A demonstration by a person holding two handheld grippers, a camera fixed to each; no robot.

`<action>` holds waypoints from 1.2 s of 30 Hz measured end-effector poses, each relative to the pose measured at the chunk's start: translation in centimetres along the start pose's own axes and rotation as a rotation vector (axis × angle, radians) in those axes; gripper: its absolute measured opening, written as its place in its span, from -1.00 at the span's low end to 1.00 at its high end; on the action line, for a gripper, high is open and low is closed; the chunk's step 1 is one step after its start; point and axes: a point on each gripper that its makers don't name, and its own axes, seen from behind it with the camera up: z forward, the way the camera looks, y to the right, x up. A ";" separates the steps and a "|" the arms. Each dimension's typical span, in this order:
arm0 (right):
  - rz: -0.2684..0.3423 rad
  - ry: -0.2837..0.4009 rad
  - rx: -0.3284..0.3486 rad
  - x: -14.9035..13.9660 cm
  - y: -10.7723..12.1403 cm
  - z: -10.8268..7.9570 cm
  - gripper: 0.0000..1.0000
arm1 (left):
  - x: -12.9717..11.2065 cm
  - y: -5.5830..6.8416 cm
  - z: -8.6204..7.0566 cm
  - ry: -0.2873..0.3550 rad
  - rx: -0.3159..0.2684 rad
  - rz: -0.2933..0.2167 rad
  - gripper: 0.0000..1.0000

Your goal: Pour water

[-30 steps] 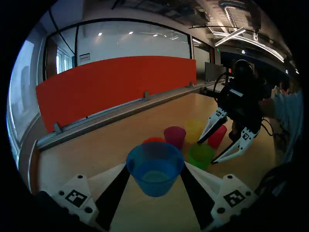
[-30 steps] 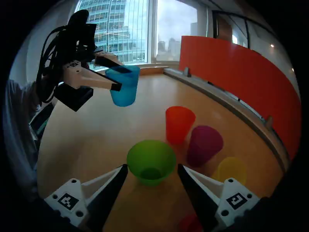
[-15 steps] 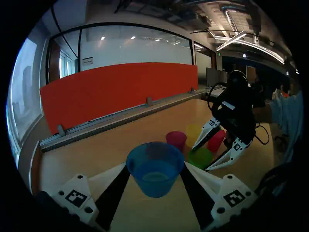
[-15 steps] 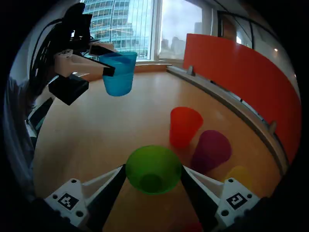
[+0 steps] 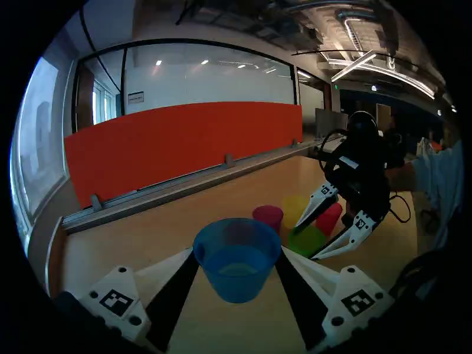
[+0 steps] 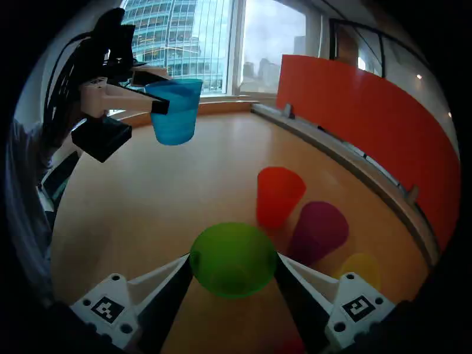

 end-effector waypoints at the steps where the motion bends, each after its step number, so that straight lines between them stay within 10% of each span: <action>1: 0.002 0.007 -0.003 0.2 0.0 -0.3 0.88 | 0.0 0.1 0.0 0.002 0.001 0.001 0.72; 36: 0.021 0.386 -0.148 8.2 -1.2 -12.4 0.87 | 2.7 4.1 -2.6 0.108 0.009 -0.028 0.72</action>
